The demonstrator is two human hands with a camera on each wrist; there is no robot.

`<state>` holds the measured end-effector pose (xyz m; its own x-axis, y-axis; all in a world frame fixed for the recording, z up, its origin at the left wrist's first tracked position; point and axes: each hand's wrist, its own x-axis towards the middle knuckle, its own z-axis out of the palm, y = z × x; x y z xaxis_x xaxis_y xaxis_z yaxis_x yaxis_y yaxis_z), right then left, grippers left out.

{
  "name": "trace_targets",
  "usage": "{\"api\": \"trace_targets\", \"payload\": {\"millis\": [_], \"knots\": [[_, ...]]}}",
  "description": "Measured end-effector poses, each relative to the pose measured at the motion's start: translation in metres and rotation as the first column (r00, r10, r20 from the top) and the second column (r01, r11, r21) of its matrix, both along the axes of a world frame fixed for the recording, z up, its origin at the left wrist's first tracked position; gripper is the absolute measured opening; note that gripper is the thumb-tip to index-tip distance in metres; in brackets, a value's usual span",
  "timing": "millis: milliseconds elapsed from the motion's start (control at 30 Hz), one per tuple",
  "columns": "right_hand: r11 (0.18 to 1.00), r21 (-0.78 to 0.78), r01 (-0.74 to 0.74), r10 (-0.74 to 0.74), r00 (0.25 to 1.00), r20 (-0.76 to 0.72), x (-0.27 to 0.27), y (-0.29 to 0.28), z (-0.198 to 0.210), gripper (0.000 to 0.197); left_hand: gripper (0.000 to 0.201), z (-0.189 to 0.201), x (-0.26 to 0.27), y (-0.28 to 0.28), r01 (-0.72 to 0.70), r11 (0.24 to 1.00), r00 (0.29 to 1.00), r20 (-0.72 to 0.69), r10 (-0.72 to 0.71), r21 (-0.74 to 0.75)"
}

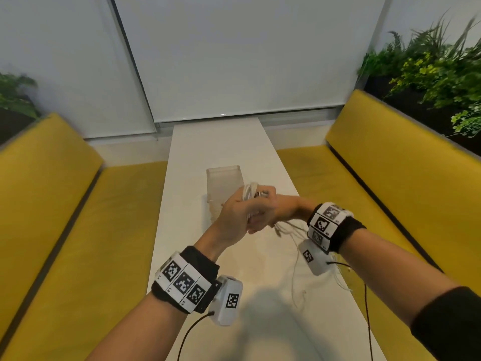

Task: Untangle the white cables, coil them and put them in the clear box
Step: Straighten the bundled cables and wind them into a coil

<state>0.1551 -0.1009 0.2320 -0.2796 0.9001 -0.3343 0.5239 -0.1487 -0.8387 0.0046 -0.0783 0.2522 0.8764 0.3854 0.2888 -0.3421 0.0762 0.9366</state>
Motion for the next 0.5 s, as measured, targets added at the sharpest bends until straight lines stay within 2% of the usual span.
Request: {"api": "trace_targets", "payload": {"millis": [33, 100, 133, 200, 300, 367, 433, 500], "knots": [[1.000, 0.000, -0.003, 0.003, 0.998, 0.056, 0.002, 0.006, 0.003, 0.018, 0.025, 0.000, 0.000, 0.000, 0.049, 0.999, 0.998, -0.037, -0.049, 0.002], [0.998, -0.059, 0.009, 0.001, 0.984, 0.179, 0.009, 0.018, 0.008, 0.050, 0.026, -0.001, -0.001, 0.003, 0.136, 0.990, 0.985, -0.111, -0.131, 0.035], [0.996, -0.087, -0.009, 0.026, 0.981, 0.192, 0.015, 0.024, 0.008, 0.055, 0.027, -0.002, -0.002, 0.005, 0.172, 0.983, 0.976, -0.149, -0.160, 0.069], [0.992, -0.107, -0.065, 0.089, 0.968, 0.234, 0.013, 0.022, 0.028, 0.047, 0.033, -0.004, -0.006, 0.008, 0.210, 0.966, 0.956, -0.238, -0.170, 0.152], [0.977, -0.173, -0.128, 0.166, 0.960, 0.224, 0.023, 0.024, 0.053, 0.031, 0.061, -0.009, -0.013, 0.010, 0.161, 0.956, 0.943, -0.325, -0.075, 0.244], [0.973, -0.192, -0.128, 0.168, 0.964, 0.207, 0.026, 0.027, 0.063, 0.028, 0.076, -0.013, -0.014, 0.010, 0.105, 0.918, 0.931, -0.363, 0.044, 0.383], [0.972, -0.205, -0.118, 0.166, 0.957, 0.238, 0.024, 0.028, 0.071, 0.023, 0.070, -0.017, -0.012, 0.012, 0.094, 0.829, 0.893, -0.415, 0.175, 0.551], [0.978, -0.192, -0.079, 0.140, 0.933, 0.331, 0.017, 0.029, 0.075, 0.022, 0.057, -0.022, -0.010, 0.016, 0.060, 0.794, 0.841, -0.459, 0.287, 0.606]]}}
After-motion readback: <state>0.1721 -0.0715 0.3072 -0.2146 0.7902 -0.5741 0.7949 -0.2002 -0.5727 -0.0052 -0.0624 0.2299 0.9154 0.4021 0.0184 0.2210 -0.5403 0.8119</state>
